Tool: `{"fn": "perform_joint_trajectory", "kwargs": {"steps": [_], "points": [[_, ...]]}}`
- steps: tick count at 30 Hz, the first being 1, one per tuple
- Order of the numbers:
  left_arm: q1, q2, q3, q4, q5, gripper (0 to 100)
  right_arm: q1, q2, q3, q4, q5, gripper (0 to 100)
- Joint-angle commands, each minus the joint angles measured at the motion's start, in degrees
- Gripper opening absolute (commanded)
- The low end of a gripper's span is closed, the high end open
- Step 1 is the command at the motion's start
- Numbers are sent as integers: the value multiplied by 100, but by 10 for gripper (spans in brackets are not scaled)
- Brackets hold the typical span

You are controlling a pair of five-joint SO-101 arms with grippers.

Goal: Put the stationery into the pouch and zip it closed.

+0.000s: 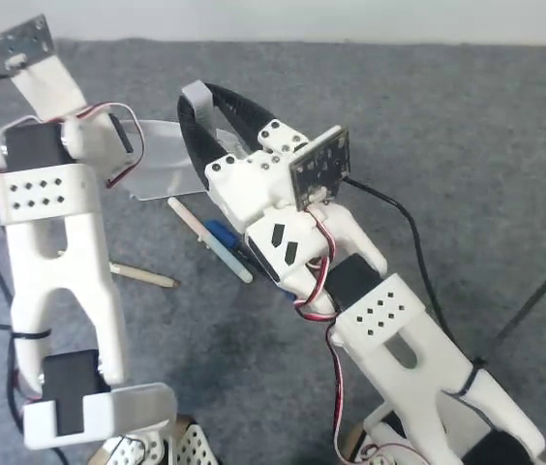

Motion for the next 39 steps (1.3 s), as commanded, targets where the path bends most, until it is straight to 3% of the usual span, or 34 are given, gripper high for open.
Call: {"fn": "perform_joint_trajectory", "kwargs": {"steps": [1, 6, 26, 31, 39], "points": [[18, 114, 171, 70, 114, 10, -84, 435, -88, -611, 0, 7], [18, 114, 171, 70, 114, 10, -84, 963, -88, -1165, 9, 7], [18, 114, 171, 70, 105, 10, -154, 1903, -9, -1200, 44, 7], [18, 114, 171, 70, 105, 10, -207, 1640, 527, -1314, 862, 7], [35, 123, 171, 70, 105, 10, -242, 2000, 1213, -2738, 1477, 7]]}}
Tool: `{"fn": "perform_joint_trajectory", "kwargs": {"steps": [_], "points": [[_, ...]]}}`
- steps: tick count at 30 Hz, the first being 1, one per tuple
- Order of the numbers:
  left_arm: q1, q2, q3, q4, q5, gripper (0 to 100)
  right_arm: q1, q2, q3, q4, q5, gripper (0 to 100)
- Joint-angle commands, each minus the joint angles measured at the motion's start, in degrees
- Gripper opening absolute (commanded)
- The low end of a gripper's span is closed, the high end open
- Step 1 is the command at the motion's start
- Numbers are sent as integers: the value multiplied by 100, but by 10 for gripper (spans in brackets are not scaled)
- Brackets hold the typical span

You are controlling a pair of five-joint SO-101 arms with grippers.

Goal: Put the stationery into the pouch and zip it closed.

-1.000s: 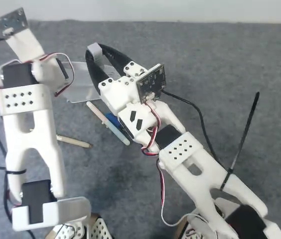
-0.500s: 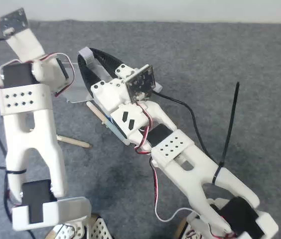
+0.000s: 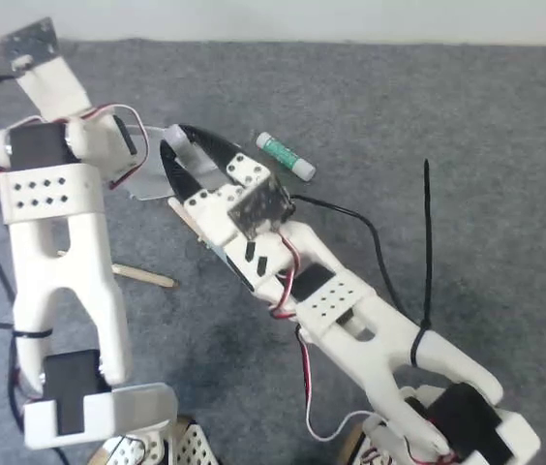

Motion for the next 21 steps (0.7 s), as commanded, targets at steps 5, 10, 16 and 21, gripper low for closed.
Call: {"fn": "perform_joint_trajectory", "kwargs": {"steps": [5, 10, 16, 21], "points": [[-9, 141, 110, 62, 105, 10, -31, 453, 123, -400, 246, 10], [-18, 149, 110, 53, 105, 10, -31, 444, 141, -374, 246, 87], [-18, 158, 110, 53, 105, 10, -31, 444, 308, -400, 246, 255], [-18, 158, 110, 53, 105, 10, -13, 435, 308, -374, 246, 219]]}}
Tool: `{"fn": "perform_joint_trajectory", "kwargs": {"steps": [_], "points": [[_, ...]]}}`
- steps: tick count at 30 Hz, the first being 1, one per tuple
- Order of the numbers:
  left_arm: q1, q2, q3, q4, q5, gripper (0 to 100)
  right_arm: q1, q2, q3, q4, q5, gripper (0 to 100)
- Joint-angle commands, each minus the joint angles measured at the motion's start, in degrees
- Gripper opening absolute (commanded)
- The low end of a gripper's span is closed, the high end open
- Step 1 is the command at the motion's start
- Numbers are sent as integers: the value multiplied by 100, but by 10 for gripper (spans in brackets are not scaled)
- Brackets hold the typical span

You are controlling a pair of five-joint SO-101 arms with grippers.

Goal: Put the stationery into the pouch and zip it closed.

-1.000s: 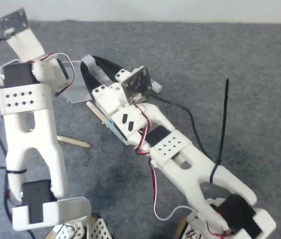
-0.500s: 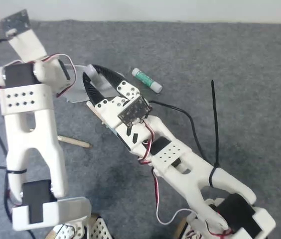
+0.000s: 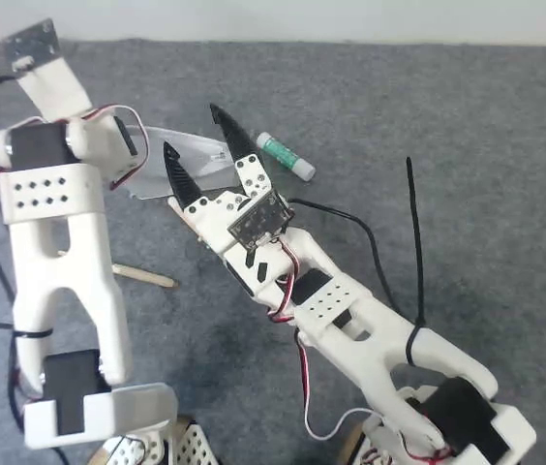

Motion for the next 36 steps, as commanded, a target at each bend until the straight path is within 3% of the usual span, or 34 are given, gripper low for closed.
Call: {"fn": "perform_joint_trajectory", "kwargs": {"steps": [1, 6, 18, 27, 31, 36], "points": [[-9, 167, 84, 53, 97, 10, 22, 136, 220, 31, 123, 216], [-53, 167, 84, 53, 97, 10, 92, -514, 563, 127, 123, 214], [-264, 167, 110, -70, 79, 10, 919, -2026, 571, 2229, 88, 214], [-264, 158, 180, -97, 79, 10, 1710, -1534, -695, 4066, 18, 213], [-264, 158, 189, -105, 79, 10, 1930, -927, -1310, 4418, -484, 213], [-264, 149, 189, -105, 79, 10, 2097, -286, -1864, 4655, -519, 213]]}}
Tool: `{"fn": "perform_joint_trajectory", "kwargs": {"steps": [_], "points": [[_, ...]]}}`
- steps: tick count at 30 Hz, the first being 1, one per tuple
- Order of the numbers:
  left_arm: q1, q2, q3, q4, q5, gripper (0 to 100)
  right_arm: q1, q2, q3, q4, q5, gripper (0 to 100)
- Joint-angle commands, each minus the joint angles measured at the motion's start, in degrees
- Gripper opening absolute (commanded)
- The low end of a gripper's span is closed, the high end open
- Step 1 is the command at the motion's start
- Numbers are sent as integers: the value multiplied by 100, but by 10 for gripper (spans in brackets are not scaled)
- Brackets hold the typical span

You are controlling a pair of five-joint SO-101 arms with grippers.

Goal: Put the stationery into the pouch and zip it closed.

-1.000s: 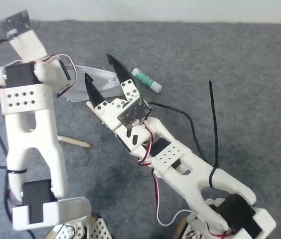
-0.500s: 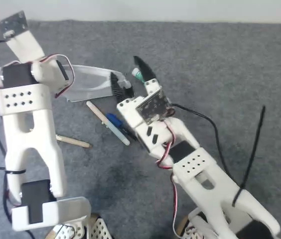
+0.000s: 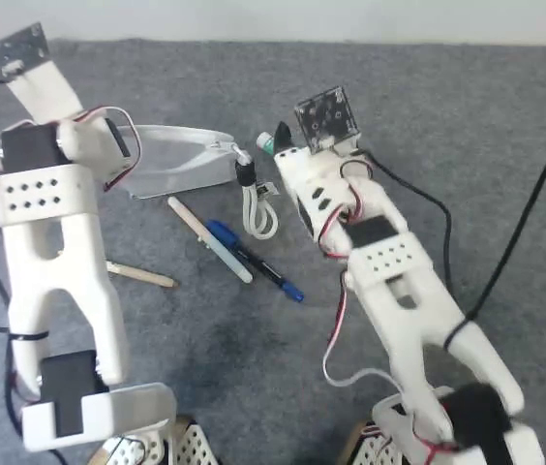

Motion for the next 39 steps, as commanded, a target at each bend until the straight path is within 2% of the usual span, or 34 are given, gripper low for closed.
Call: {"fn": "perform_joint_trajectory", "kwargs": {"steps": [1, 12, 28, 34, 39], "points": [[-62, 149, 127, -105, 70, 10, 145, 242, -668, 75, -79, 213], [-62, 114, 127, -62, 70, 10, 180, 1815, -1714, 92, -53, 213], [-62, 114, 136, -62, 70, 10, 198, 3134, -2620, 101, -35, 213], [-62, 141, 136, -62, 70, 10, 171, 3837, -3077, 101, 448, 213], [-62, 149, 136, -62, 70, 10, 145, 4022, -3182, 101, 475, 213]]}}
